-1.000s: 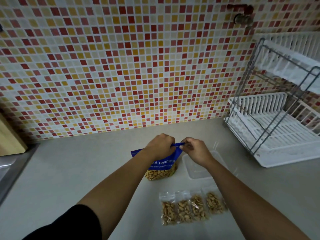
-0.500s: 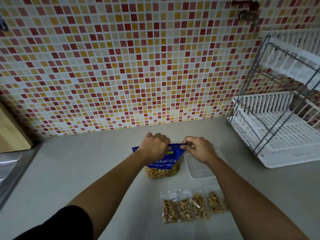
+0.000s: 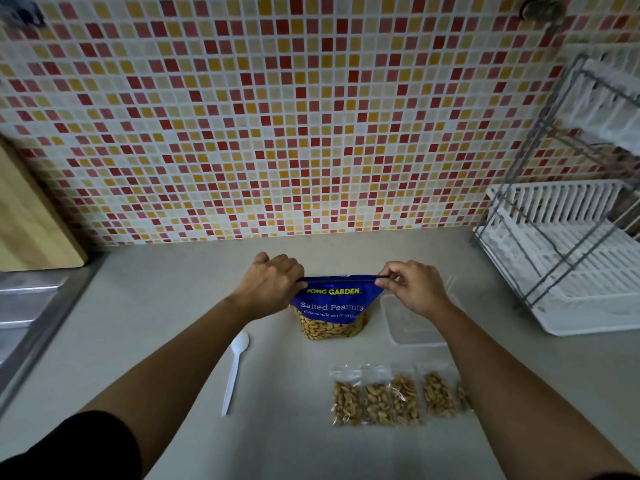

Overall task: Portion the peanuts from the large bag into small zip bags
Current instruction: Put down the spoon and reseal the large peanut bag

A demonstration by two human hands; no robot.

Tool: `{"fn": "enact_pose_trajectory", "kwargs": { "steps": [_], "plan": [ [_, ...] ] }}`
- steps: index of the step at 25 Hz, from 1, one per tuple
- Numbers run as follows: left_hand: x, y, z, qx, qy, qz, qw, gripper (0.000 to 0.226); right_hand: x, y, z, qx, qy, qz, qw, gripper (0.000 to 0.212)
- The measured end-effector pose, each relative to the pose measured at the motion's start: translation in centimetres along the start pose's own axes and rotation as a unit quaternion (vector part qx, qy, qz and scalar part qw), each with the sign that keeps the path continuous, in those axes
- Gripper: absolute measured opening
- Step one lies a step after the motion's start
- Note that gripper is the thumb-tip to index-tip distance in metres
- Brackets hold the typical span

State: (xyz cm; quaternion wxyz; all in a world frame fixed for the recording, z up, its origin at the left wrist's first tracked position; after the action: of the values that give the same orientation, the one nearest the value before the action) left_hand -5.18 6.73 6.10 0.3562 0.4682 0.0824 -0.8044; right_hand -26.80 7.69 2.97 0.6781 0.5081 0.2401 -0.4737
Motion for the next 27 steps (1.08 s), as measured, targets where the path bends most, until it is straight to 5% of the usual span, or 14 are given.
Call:
{"fn": "enact_pose_trajectory", "kwargs": {
  "steps": [7,10,11,13,15,17,21,27],
  "plan": [
    [-0.6,1.8,-1.4,-0.034,-0.028,-0.055,0.998,0.021,0.1,1.2,0.1,-0.017,-0.01,-0.001,1.0,0.015],
    [-0.3,3.5,-3.0,-0.166,-0.042,-0.159,0.972,0.017,0.7,1.2,-1.1,0.034,-0.012,0.082,0.996,0.011],
    [0.6,4.6,-4.3,-0.277,-0.039,-0.233,0.931,0.016,1.1,0.8,-1.8,0.083,-0.017,0.151,0.985,0.009],
    [3.2,4.8,-7.8,-0.503,-0.017,-0.402,0.765,0.016,3.3,0.1,-3.6,0.196,-0.002,0.287,0.938,0.019],
    [5.3,2.0,-9.5,-0.59,0.004,-0.521,0.617,0.024,6.1,0.5,-5.4,0.265,0.039,0.358,0.895,0.026],
    [5.9,0.3,-9.5,-0.602,0.002,-0.565,0.565,0.027,7.4,1.0,-5.9,0.308,0.044,0.402,0.861,0.015],
    [6.7,2.3,-7.5,-0.605,-0.005,-0.582,0.543,0.025,7.7,1.1,-3.2,0.343,0.014,0.458,0.82,0.009],
    [9.2,9.5,-1.4,-0.611,-0.031,-0.572,0.546,0.028,9.7,2.3,7.3,0.315,-0.002,0.423,0.85,0.014]
  ]
}}
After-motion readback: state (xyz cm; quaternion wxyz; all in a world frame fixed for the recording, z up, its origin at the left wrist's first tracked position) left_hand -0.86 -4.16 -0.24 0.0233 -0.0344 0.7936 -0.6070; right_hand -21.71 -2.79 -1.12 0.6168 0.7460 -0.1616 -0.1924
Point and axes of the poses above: each hand's wrist, its own z-axis towards the middle knuckle, its own x-axis out of the palm, y = z × x, the point moved 10 cm from there along z, towards the middle knuckle, and after that the axes turned 15 degrees about -y, right-handed, at the moved point
